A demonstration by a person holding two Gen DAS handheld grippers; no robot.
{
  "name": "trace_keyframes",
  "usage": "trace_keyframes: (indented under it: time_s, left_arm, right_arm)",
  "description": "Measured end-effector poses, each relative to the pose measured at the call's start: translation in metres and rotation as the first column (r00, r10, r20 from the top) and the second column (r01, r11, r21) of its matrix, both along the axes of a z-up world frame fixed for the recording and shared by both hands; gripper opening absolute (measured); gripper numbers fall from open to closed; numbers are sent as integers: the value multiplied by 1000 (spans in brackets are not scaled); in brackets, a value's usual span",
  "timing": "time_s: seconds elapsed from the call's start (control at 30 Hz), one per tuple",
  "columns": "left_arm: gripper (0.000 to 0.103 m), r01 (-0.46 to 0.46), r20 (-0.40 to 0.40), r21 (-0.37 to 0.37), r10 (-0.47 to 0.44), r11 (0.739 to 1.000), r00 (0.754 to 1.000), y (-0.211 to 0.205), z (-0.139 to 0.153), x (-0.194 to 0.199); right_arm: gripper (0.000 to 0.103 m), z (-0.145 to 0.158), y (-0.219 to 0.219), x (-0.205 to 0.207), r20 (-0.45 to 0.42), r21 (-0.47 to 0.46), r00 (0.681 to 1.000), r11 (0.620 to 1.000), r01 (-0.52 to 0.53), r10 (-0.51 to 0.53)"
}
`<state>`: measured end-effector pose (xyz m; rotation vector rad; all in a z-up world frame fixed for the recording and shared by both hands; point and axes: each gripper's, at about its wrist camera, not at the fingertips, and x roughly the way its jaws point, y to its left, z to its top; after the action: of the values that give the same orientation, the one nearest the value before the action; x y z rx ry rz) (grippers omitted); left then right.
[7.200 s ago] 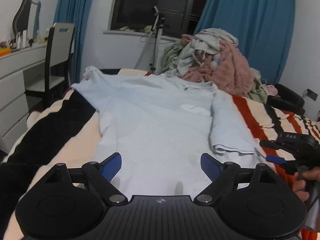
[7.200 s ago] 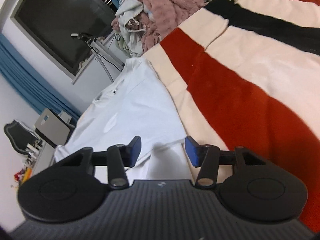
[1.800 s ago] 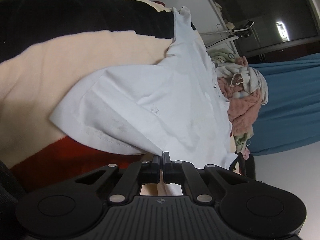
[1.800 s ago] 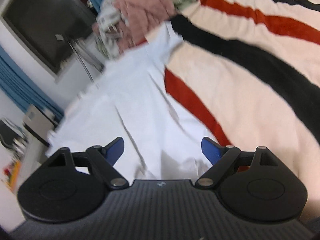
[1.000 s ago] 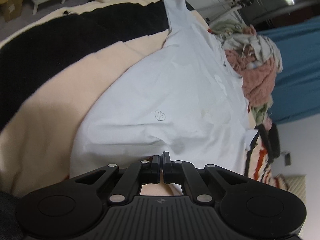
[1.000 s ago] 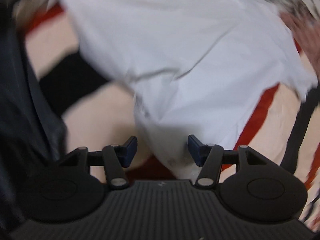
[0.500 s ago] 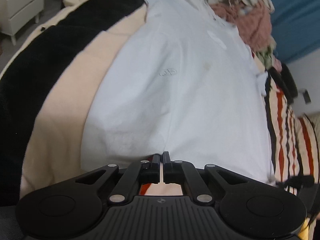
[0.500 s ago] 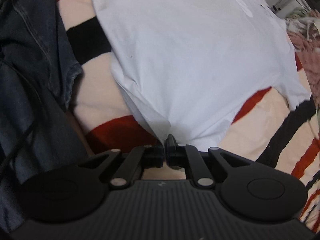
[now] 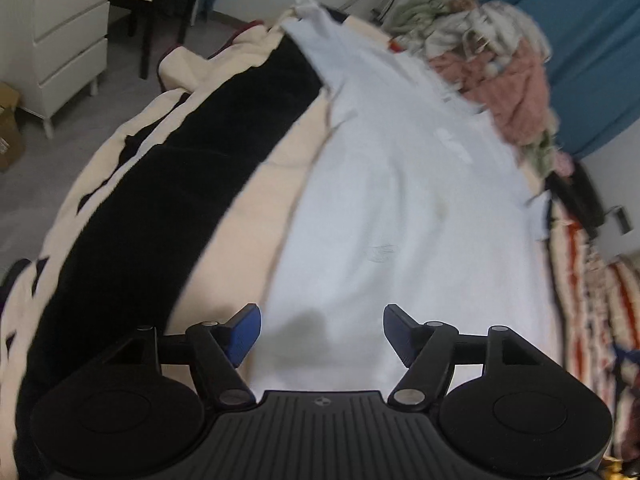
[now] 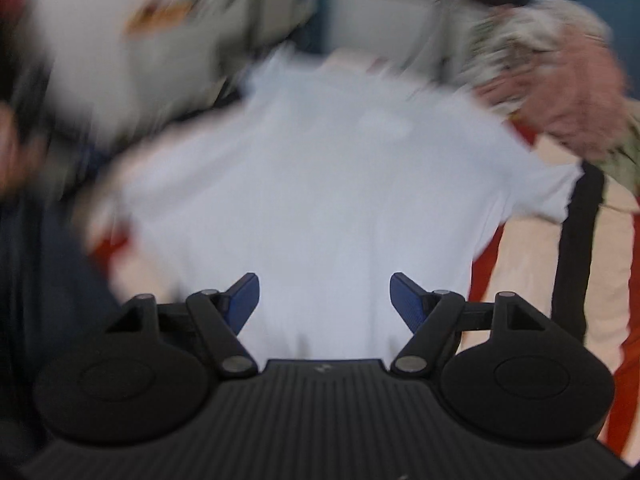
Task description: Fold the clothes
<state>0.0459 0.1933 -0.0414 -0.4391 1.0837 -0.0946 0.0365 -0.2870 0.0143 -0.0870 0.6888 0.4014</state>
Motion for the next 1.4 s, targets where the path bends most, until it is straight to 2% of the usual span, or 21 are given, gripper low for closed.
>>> trace_keyframes:
  time_s: [0.1, 0.17, 0.2, 0.27, 0.3, 0.33, 0.4, 0.5, 0.6, 0.67, 0.77, 0.8, 0.83, 0.9, 0.97, 1.03, 1.1, 1.17, 1.27, 1.33, 1.4]
  left_arm:
    - [64, 8, -83, 38, -5, 999, 997, -8, -21, 15]
    - [63, 36, -131, 44, -30, 998, 991, -15, -33, 22]
    - [57, 48, -146, 46, -41, 998, 988, -17, -35, 23]
    - [37, 77, -172, 49, -68, 996, 983, -22, -38, 25]
    - [16, 103, -172, 40, -95, 994, 981, -24, -37, 24]
    - [3, 134, -165, 24, -128, 991, 978, -27, -35, 23]
    - [3, 179, -131, 31, -173, 983, 976, -29, -24, 19]
    - [2, 219, -77, 158, -209, 963, 975, -31, 1, 12]
    - [2, 220, -71, 296, -208, 929, 975, -28, 15, 7]
    - [3, 215, -62, 320, -206, 923, 977, -29, 16, 1]
    - [12, 207, -34, 358, -209, 911, 977, -35, 19, -6]
    - [24, 201, -16, 378, -211, 904, 977, -38, 21, -10]
    - [40, 192, 9, 388, -212, 902, 977, -41, 24, -13]
    - [59, 178, 62, 392, -219, 903, 974, -50, 28, -15]
    - [65, 164, 116, 398, -227, 903, 967, -59, 32, -16]
    - [80, 152, 188, 392, -241, 907, 952, -77, 38, -13]
    - [86, 150, 269, 370, -260, 917, 927, -97, 44, -11]
    - [92, 167, 357, 335, -289, 927, 888, -119, 51, -11]
    - [100, 156, 461, 328, -302, 932, 835, -157, 73, -14]
    - [103, 172, 500, 340, -333, 925, 799, -181, 90, -15]
    - [103, 186, 513, 348, -353, 919, 782, -205, 106, -18]
  right_arm:
    - [74, 6, 19, 18, 62, 122, 980, 976, 180, -188]
    - [74, 2, 30, 25, 95, 221, 962, 948, 230, -255]
    - [74, -2, 34, 28, 94, 266, 953, 929, 255, -289]
    - [74, -14, 40, 35, 71, 349, 933, 884, 309, -354]
    - [74, -20, 43, 38, 58, 376, 922, 863, 336, -384]
    - [74, -27, 45, 40, 49, 385, 912, 850, 359, -407]
    - [74, -39, 45, 42, 44, 377, 897, 839, 393, -440]
    - [74, -47, 38, 42, 67, 336, 882, 843, 420, -466]
    - [74, -51, 30, 38, 100, 309, 865, 842, 443, -492]
    - [74, -53, 25, 36, 123, 291, 852, 840, 459, -508]
    - [74, -56, 20, 35, 151, 269, 839, 838, 474, -523]
    - [74, -57, 20, 35, 164, 265, 839, 842, 470, -519]
    - [74, -58, 21, 35, 175, 262, 839, 846, 464, -515]
    - [74, -60, 21, 36, 181, 263, 839, 848, 461, -512]
    - [74, -61, 20, 37, 186, 274, 839, 847, 455, -511]
    - [74, -61, 21, 38, 195, 282, 836, 846, 452, -512]
    - [74, -58, 23, 36, 223, 283, 830, 849, 446, -511]
    - [74, -56, 25, 32, 259, 271, 819, 853, 446, -511]
    - [74, -55, 28, 27, 307, 252, 794, 849, 465, -525]
    - [74, -52, 28, 27, 302, 254, 781, 836, 486, -546]
    - [73, -46, 28, 26, 292, 264, 773, 825, 500, -563]
